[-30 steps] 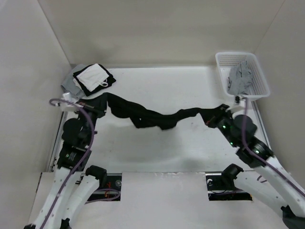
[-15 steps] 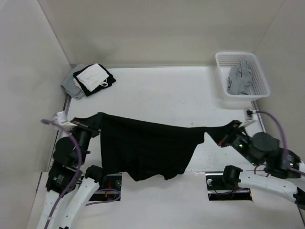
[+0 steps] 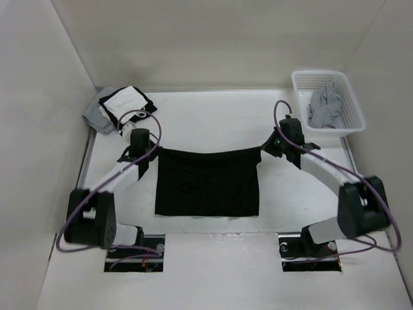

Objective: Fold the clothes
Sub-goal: Fold the tank top

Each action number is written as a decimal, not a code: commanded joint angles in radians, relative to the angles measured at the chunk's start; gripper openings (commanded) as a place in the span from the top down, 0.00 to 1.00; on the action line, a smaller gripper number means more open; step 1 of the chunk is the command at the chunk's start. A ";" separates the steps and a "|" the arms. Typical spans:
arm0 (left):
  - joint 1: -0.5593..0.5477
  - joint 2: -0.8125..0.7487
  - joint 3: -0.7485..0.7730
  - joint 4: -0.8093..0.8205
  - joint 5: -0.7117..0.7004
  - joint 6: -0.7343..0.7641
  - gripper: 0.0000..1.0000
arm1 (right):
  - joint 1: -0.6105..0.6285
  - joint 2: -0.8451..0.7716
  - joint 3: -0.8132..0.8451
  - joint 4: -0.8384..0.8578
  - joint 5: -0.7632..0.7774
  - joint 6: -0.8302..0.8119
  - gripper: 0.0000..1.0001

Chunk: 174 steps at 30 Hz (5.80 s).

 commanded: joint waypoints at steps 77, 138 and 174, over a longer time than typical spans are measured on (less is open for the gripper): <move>-0.059 -0.746 -0.106 -0.426 -0.091 -0.070 0.70 | 0.377 -0.577 -0.391 -0.162 0.154 0.212 0.59; -0.405 0.095 -0.396 0.467 0.009 -0.121 0.71 | 0.340 0.115 -0.438 0.647 -0.034 0.351 0.41; -0.393 -0.364 -0.229 0.203 0.087 -0.101 0.68 | 0.369 -0.465 -0.085 -0.216 0.107 0.203 0.98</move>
